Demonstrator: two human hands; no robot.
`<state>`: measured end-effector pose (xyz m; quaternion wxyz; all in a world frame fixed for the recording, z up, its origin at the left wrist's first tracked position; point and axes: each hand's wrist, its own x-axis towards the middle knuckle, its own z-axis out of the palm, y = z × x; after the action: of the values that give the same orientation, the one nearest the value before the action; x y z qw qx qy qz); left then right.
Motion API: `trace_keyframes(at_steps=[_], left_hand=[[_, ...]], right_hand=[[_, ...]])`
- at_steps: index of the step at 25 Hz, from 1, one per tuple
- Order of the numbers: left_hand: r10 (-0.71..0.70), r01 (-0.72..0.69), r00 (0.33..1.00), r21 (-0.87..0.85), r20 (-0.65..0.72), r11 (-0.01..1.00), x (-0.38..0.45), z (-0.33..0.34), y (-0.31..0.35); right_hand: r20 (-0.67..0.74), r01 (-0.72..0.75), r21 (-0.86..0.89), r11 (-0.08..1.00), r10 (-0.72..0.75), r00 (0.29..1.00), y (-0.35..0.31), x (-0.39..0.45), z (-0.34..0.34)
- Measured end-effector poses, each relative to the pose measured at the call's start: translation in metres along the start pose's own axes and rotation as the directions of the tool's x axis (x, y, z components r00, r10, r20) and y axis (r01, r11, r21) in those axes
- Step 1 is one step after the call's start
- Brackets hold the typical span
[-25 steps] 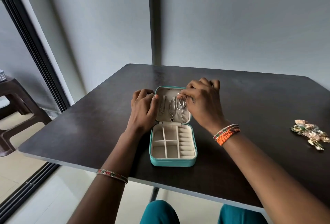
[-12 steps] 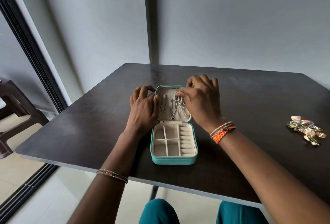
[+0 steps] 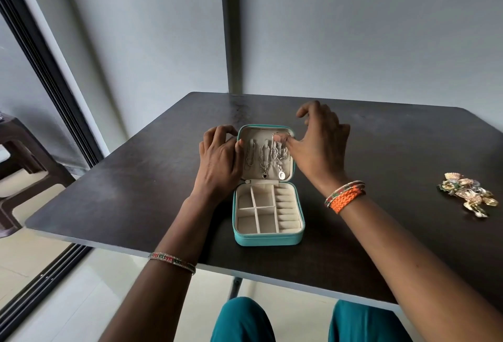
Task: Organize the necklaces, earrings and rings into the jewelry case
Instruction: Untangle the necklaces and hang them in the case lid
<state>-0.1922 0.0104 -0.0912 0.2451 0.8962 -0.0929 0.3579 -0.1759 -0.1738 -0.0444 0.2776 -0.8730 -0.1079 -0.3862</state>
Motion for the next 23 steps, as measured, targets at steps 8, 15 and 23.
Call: trace_keyframes(at_steps=[8,15,23], left_hand=[[0.064,-0.063,0.997,0.025,-0.048,0.998,0.002,-0.001,0.002],[0.082,-0.081,0.994,0.009,-0.078,0.997,0.001,-0.003,0.006],[0.057,-0.047,0.983,0.061,-0.175,0.997,0.000,-0.009,0.013]], right_hand=[[0.755,-0.844,0.428,0.323,0.386,0.531,0.006,0.009,0.008],[0.852,-0.889,0.451,0.080,0.257,0.455,0.005,0.008,0.010],[0.783,-0.810,0.571,0.135,0.206,0.587,-0.005,0.004,-0.001]])
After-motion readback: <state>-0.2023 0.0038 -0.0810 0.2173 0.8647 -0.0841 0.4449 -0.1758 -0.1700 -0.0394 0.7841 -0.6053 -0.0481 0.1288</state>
